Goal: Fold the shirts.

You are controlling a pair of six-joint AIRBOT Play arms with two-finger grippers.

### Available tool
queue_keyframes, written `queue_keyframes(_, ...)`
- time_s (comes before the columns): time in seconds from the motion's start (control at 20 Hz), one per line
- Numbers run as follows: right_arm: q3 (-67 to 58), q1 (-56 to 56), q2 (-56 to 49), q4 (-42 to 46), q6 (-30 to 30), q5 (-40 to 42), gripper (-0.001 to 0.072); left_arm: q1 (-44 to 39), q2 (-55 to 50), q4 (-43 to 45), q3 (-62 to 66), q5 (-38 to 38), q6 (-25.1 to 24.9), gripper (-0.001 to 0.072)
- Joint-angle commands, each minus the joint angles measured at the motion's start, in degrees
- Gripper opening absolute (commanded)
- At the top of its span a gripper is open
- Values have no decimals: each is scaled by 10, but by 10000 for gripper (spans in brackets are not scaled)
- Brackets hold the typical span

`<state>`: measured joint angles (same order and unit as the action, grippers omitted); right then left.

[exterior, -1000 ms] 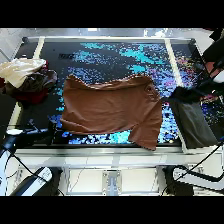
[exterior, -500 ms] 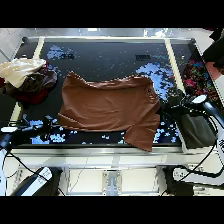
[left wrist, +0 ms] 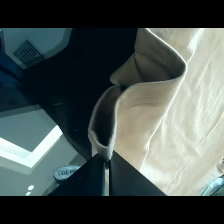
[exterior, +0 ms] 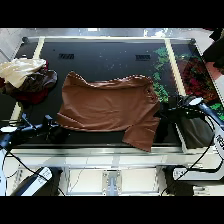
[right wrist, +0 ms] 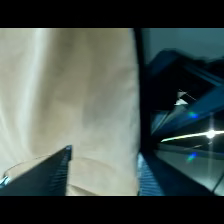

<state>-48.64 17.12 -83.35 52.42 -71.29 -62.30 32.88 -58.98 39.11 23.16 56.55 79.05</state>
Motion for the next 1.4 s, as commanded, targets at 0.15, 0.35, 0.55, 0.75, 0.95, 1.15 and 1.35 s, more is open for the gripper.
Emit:
queue_keyframes(0.15, -1, 0, -9, -117, 78, -50, 12, 1, 0, -11, 24, -1, -66, 13)
queue_keyframes(0.35, -47, 0, 92, -173, 114, -164, 11, 1, 19, -19, 174, 68, -101, 12)
queue_keyframes(0.55, -147, 0, 305, -168, 70, -211, 11, 1, 100, -16, 350, 162, -105, 13)
queue_keyframes(0.75, -270, 0, 505, -89, -12, -154, 10, 54, 234, 19, 504, 162, -141, 12)
queue_keyframes(0.95, -425, 0, 554, 40, -52, -90, 7, 5, 257, 189, 658, 123, -89, 11)
queue_keyframes(1.15, -487, 0, 487, 113, -59, -137, 7, -214, 178, 382, 746, 178, -45, 11)
queue_keyframes(1.35, -485, 0, 340, 84, -59, -194, 8, -333, 51, 526, 743, 216, -28, 11)
